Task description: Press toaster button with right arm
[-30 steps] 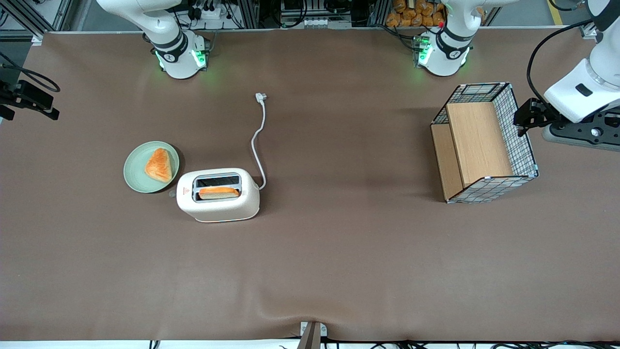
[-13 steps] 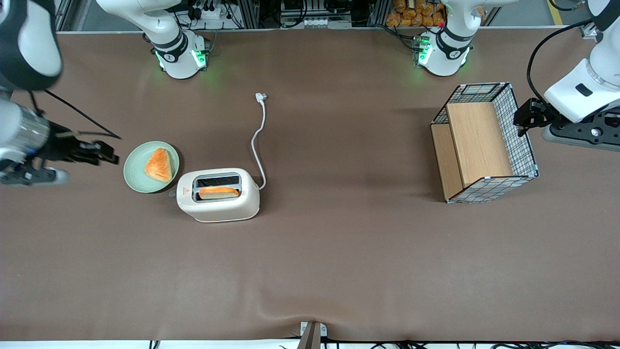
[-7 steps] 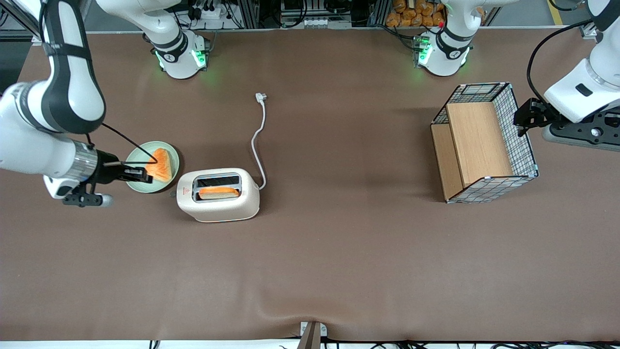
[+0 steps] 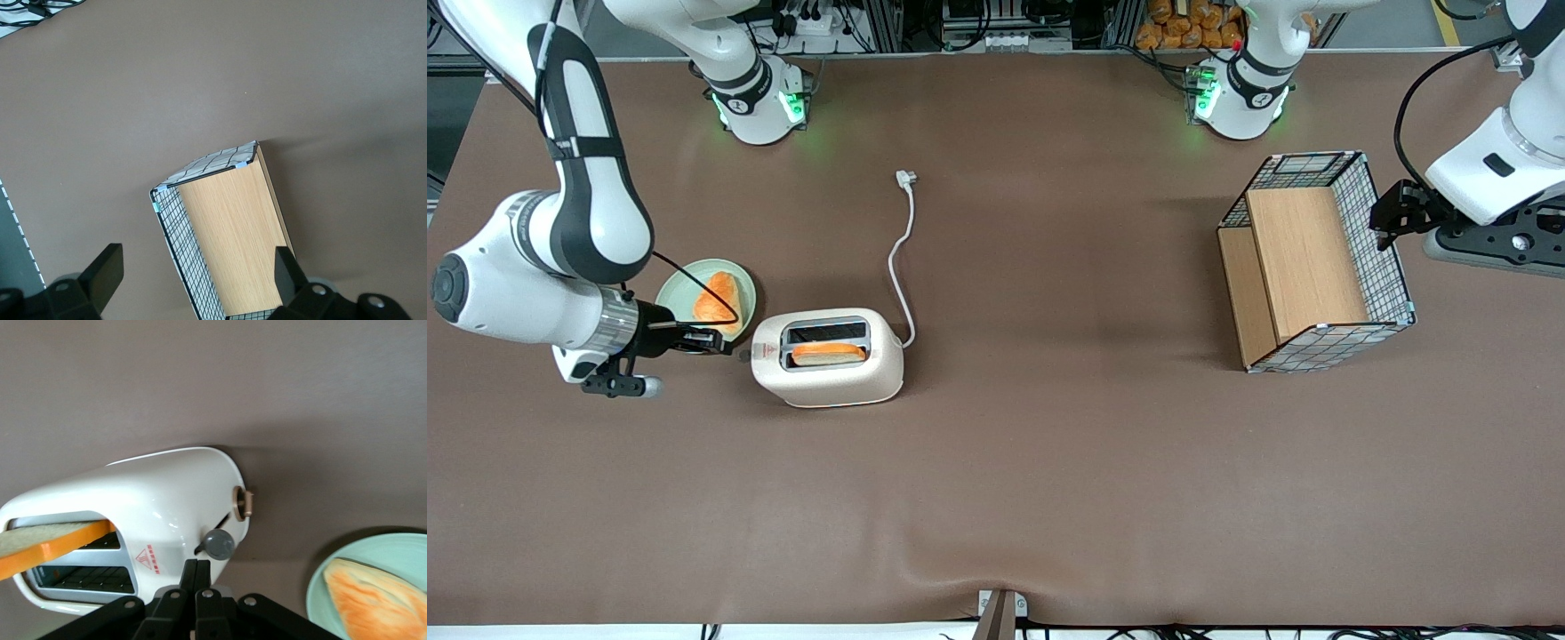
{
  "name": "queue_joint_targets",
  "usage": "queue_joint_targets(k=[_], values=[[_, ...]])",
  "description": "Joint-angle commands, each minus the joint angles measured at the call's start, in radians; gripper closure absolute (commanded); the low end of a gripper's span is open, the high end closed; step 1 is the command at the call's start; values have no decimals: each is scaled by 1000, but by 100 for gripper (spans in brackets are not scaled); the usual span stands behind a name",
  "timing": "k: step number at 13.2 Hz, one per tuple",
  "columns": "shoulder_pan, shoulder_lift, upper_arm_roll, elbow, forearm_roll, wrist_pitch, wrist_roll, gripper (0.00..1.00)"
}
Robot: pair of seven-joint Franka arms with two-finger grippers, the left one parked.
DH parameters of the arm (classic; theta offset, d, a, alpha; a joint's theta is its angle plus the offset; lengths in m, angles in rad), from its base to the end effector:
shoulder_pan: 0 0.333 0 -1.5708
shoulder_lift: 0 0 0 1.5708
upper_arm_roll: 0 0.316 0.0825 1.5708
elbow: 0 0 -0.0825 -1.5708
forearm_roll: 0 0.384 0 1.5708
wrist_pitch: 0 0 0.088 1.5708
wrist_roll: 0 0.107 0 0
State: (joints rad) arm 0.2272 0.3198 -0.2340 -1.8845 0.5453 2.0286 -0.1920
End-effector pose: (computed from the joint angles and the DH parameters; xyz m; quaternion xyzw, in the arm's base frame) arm 0.6087 0.0327 0.3350 -0.9767 0.0460 0.0568 0.2018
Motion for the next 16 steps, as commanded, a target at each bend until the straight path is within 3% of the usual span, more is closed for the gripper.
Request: queue_joint_targets(k=[1,12,16], values=[[-15,7,-7,-48,123,22,-148,100],[-35,33,-7,-48,133,25,-198,100],[-43,53,-7,-48,202,24,-247,100]])
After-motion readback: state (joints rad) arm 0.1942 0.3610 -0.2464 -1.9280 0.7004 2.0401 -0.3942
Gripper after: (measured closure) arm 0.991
